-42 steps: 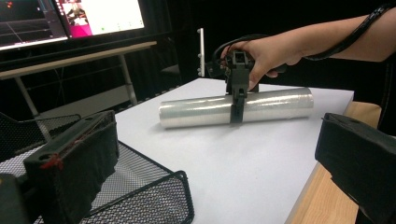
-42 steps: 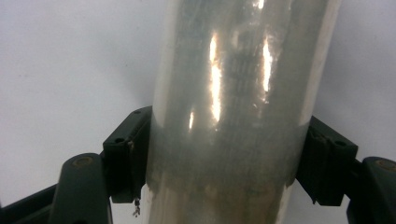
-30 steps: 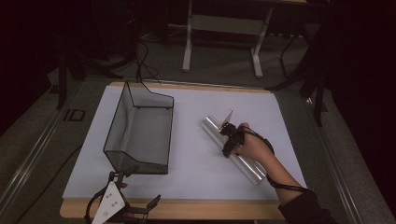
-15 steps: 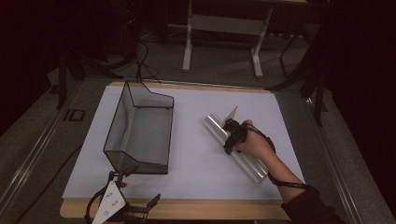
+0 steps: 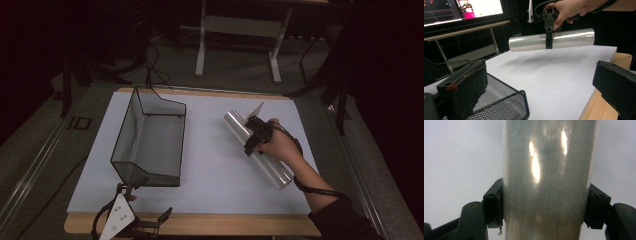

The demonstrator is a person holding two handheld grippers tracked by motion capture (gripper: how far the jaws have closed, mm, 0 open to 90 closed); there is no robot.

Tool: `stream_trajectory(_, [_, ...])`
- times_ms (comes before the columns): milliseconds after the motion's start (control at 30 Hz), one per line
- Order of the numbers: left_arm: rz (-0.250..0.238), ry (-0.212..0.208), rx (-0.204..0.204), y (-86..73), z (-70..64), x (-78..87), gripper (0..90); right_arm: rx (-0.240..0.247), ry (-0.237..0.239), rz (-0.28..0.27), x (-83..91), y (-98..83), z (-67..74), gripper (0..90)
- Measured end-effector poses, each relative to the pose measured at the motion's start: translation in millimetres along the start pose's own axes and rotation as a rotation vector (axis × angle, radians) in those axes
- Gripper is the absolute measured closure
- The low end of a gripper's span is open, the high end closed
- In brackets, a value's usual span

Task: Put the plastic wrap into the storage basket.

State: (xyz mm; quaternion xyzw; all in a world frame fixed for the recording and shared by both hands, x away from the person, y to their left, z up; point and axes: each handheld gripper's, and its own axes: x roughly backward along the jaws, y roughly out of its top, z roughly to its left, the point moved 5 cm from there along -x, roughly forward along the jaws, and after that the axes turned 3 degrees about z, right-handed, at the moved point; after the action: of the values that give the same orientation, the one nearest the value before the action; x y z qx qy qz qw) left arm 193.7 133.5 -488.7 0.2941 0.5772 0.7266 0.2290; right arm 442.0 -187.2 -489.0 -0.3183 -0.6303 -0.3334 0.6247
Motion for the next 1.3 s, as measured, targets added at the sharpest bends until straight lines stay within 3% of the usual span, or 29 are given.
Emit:
stream_trajectory(200, [-0.003,0.002,0.000,0.4,-0.2,-0.3,0.2,-0.025,0.021,-0.001,16.8,7.9,0.9,32.2])
stream_trajectory(433, [-0.005,0.001,-0.002,1.0,0.0,0.2,0.1,-0.057,0.078,-0.053,35.5,19.4,6.9,32.2])
stream_trajectory(533, [-0.008,0.003,-0.001,1.4,0.1,0.6,0.2,-0.069,0.119,-0.094,47.6,28.7,13.9,32.2])
stream_trajectory(833, [-0.010,0.006,-0.006,1.9,-0.4,0.9,0.1,-0.070,0.126,-0.156,66.6,54.6,38.3,32.2])
stream_trajectory(1100, [-0.046,0.007,-0.004,2.4,0.2,3.7,0.1,-0.088,0.159,-0.196,73.3,79.0,61.8,32.1])
stream_trajectory(1300, [-0.038,0.014,-0.013,1.5,0.4,3.1,0.1,-0.095,0.182,-0.249,80.5,96.4,78.1,32.2])
